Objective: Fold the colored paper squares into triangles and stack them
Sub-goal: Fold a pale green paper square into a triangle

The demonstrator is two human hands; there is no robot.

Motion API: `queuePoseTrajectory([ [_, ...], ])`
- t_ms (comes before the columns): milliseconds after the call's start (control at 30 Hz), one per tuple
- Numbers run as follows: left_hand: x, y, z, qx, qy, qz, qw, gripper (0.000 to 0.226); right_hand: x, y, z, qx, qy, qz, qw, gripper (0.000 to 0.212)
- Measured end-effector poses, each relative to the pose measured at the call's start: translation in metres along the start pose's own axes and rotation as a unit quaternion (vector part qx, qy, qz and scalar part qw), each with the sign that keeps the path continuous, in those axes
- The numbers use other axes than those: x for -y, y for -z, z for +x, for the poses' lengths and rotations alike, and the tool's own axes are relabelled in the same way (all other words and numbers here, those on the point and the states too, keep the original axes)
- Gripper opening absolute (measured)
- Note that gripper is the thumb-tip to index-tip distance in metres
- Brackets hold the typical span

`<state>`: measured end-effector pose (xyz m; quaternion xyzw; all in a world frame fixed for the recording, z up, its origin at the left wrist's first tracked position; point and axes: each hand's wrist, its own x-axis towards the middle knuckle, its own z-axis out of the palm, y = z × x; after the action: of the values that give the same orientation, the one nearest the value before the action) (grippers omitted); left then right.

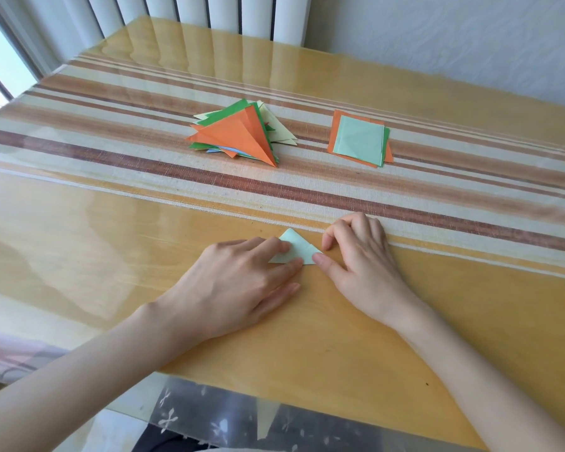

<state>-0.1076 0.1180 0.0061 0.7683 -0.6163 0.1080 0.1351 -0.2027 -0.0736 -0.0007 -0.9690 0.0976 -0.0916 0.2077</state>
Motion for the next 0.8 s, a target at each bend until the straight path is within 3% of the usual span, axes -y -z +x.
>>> queuePoseTrajectory([
  [133, 0.002, 0.003, -0.001, 0.001, 0.001, -0.011, 1.0, 0.036, -0.003, 0.007, -0.002, 0.031, 0.005, 0.018, 0.999, 0.013],
  [333, 0.004, -0.002, -0.003, -0.012, 0.026, -0.052, 0.998, 0.035, -0.009, 0.018, -0.001, 0.092, -0.01, 0.151, 0.984, 0.02],
  [400, 0.01, -0.006, 0.0, -0.015, 0.046, -0.108, 0.993, 0.034, -0.006, 0.015, -0.002, 0.064, -0.021, 0.191, 0.979, 0.018],
  [500, 0.026, -0.008, 0.005, 0.007, 0.064, -0.211, 0.975, 0.038, -0.001, 0.001, -0.004, -0.03, 0.014, 0.127, 0.991, 0.02],
  [667, 0.039, -0.005, 0.008, 0.029, 0.009, -0.183, 0.983, 0.045, -0.003, 0.0, -0.009, -0.075, 0.044, 0.158, 0.984, 0.01],
  [800, 0.045, -0.001, 0.009, 0.012, 0.032, -0.205, 0.978, 0.053, -0.003, 0.006, -0.009, -0.075, 0.052, 0.229, 0.969, 0.008],
])
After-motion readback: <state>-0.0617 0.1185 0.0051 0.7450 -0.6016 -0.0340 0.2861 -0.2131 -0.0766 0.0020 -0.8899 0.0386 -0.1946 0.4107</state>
